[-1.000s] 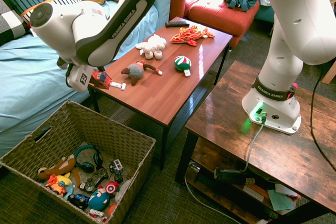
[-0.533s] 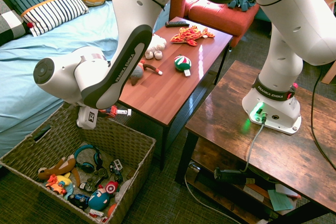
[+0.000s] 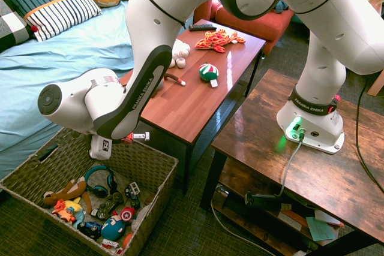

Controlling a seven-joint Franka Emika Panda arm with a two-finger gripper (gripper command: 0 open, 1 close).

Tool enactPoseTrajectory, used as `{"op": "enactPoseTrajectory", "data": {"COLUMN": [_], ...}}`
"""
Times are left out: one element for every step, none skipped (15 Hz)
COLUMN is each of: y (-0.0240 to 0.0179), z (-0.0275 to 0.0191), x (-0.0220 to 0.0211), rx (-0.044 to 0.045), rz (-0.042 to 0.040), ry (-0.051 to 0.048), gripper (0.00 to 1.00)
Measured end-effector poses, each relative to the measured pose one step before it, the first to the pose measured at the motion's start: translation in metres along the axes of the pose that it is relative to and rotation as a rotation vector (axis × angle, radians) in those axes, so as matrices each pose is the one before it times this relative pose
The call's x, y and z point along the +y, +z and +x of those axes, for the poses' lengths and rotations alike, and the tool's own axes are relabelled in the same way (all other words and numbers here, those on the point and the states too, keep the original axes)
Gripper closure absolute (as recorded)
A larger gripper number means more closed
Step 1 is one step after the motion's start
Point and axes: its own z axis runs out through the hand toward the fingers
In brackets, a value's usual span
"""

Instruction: Put the toy car in the basket

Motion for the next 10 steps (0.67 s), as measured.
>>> {"op": "enactPoseTrajectory", "data": {"y": [0.00070, 0.00072, 0.00088, -0.00014, -0.00111, -0.00272, -0.00430, -0.00483, -0.00504, -0.00346], "z": [0.00234, 0.00283, 0.00241, 0.00167, 0.00249, 0.00607, 0.01288, 0.02108, 0.02944, 0.03438], "x": [0.00120, 0.00145, 0.00139, 0.00057, 0.00087, 0.00326, 0.00802, 0.01579, 0.02701, 0.03324], "rx": [0.00091, -0.00077, 0.00009, 0.00006, 0.00229, 0.00672, 0.01036, 0.01040, 0.00131, -0.01834], "rz": [-0.00193, -0.00129, -0.00187, 0.00036, 0.00113, 0.00268, 0.00580, 0.01092, 0.01523, 0.02106], "ry": [0.00338, 0.00314, 0.00168, 0.00163, 0.00334, 0.00925, 0.02003, 0.03387, 0.04722, 0.05102], "gripper": [0.00, 0.00, 0.00, 0.00, 0.00, 0.00, 0.00, 0.00, 0.00, 0.00]}}
